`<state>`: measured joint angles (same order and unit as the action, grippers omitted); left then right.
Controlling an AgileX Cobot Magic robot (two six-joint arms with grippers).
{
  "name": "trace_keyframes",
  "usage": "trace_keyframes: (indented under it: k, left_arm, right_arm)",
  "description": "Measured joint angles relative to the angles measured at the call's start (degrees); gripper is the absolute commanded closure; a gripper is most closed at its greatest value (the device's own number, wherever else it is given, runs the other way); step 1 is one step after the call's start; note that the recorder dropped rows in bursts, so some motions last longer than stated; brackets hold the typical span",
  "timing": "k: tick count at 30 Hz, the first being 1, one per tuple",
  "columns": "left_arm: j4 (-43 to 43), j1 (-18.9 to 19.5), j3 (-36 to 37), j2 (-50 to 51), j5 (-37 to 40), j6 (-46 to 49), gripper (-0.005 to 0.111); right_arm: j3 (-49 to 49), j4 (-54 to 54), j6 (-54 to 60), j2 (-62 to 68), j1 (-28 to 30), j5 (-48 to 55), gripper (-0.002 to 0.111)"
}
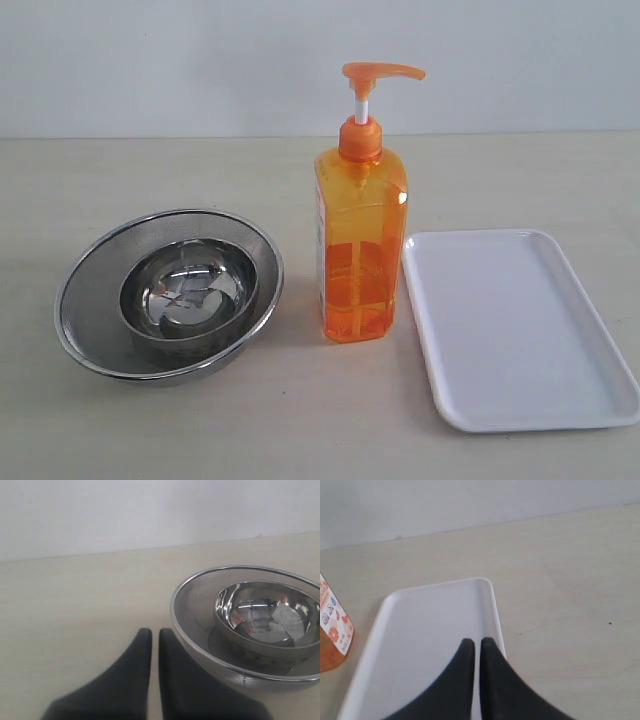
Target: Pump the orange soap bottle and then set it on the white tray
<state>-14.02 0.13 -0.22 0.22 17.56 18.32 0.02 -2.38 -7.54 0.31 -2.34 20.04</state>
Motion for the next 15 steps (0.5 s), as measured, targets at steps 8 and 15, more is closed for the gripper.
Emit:
trace_keyframes:
  k: [8, 15]
  left_arm:
    - [0.0, 0.0, 0.0, 0.0, 0.0, 0.0, 0.102]
    - [0.0, 0.0, 0.0, 0.0, 0.0, 0.0, 0.102]
  right_arm:
    - [0.0, -0.12, 0.0, 0.0, 0.0, 0.11, 0.108]
    - [0.0, 0.19, 0.46, 0.0, 0.0, -0.05, 0.108]
